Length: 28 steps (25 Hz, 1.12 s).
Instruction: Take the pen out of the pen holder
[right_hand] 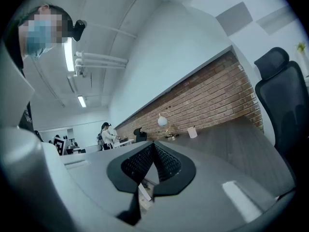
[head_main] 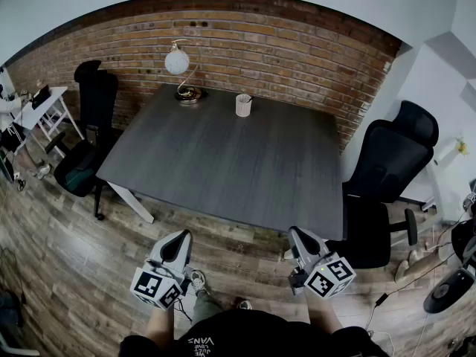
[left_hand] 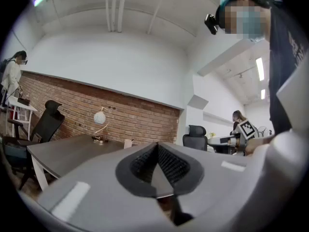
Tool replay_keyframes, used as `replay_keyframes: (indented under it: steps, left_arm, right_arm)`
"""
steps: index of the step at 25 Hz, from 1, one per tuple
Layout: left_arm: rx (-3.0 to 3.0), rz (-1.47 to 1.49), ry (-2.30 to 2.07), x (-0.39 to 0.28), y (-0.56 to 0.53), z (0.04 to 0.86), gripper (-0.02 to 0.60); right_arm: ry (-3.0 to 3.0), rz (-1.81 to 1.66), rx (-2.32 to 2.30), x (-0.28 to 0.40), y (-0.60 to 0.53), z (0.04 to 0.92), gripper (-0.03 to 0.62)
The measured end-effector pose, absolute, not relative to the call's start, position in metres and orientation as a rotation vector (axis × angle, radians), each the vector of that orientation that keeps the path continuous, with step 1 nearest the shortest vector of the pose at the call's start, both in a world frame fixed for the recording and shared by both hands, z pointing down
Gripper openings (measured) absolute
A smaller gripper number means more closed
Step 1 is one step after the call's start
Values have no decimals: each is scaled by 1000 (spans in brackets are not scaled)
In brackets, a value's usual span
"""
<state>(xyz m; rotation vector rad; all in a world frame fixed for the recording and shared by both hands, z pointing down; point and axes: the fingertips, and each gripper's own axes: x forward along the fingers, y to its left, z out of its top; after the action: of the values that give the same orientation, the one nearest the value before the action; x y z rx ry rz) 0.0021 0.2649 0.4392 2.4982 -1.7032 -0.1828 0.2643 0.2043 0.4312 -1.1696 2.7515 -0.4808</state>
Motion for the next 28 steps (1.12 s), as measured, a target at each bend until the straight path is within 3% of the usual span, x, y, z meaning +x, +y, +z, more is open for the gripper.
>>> replay_keyframes:
  steps: [12,28]
  left_arm:
    - [2496,-212,-1718,1,253,449,37]
    - [2537,-180,-1506,-77,154,452,37]
  right_arm:
    - [2732,-468,-1075,251,187,426,2]
    - [2627,-489,-1276,171,106,429,2]
